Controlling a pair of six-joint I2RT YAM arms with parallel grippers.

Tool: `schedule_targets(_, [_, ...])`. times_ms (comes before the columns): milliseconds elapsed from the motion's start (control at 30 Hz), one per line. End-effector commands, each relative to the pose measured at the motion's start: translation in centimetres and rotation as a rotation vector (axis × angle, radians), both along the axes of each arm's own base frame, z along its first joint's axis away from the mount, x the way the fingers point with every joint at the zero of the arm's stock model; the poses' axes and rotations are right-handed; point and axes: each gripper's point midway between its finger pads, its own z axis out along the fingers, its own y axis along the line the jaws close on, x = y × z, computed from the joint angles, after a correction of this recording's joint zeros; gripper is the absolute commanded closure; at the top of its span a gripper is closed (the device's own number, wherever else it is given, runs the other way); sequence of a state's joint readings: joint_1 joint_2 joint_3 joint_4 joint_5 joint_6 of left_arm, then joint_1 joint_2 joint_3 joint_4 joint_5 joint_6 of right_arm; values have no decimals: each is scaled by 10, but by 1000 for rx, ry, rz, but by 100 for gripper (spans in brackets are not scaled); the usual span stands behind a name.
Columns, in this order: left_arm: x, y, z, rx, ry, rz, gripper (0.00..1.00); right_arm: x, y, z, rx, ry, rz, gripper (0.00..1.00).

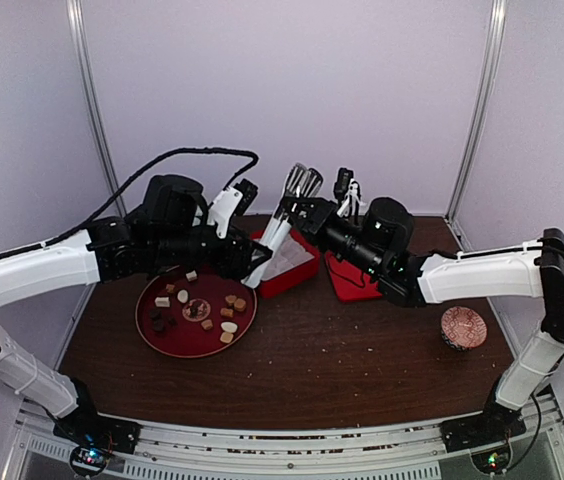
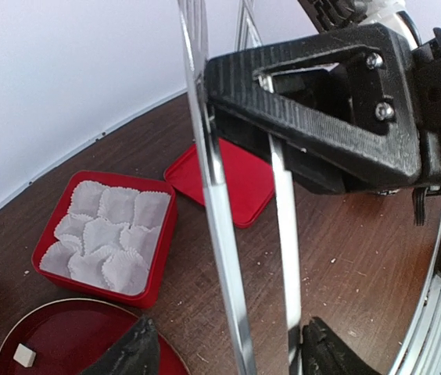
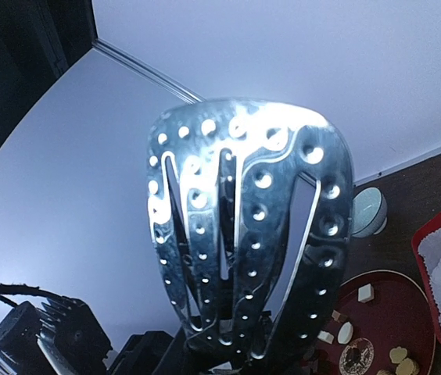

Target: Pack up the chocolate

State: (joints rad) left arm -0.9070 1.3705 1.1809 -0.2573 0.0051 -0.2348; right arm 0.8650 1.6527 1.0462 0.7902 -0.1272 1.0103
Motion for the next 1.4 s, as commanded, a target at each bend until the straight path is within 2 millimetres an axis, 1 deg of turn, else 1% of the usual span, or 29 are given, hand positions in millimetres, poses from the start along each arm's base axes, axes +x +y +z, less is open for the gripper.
schedule_targets(0, [2,-5,-3,37,20,-17,37,-20,-11,31,66,-118,28,87])
schedule_targets(100, [2,-6,-7,66,20,-29,43,-27,-13,34,85,-146,43,87])
schedule_targets(200, [2,-6,-5,62,16,-31,54,-31,-16,35,98,-159,42,86])
schedule_targets(233, [3,-5,-4,59,13,-26,56,-31,-17,33,97,-153,35,85])
schedule_targets(267, [3,-5,-3,54,12,-23,55,-30,-18,33,97,-151,26,85])
schedule_targets(333, [-1,-10,-3,48,16,-55,50,-31,-19,30,86,-147,17,84])
schedule_targets(400, [-1,-12,-6,58,23,-61,49,-32,-16,28,75,-157,30,84])
schedule_targets(467, [4,-7,-7,60,13,-23,54,-33,-17,26,74,-158,27,85])
schedule_targets(500, [5,-5,-4,54,2,-10,56,-33,-18,24,70,-158,24,85])
schedule_targets(700, [10,0,6,42,-26,25,62,-36,-15,23,76,-173,42,85])
schedule_targets(933, [8,7,22,-1,-58,42,59,-35,-18,15,70,-162,27,84])
schedule_targets(1000, [9,6,20,-3,-51,41,58,-35,-19,15,75,-163,26,84])
schedule_targets(1200, [11,-3,6,19,-13,21,56,-36,-17,18,87,-167,29,83])
schedule_targets(1333, [5,-8,10,-5,-11,-16,54,-35,-17,18,72,-171,18,83])
schedule_targets(1367, [4,-8,13,-20,-17,-22,54,-35,-16,16,68,-171,16,83])
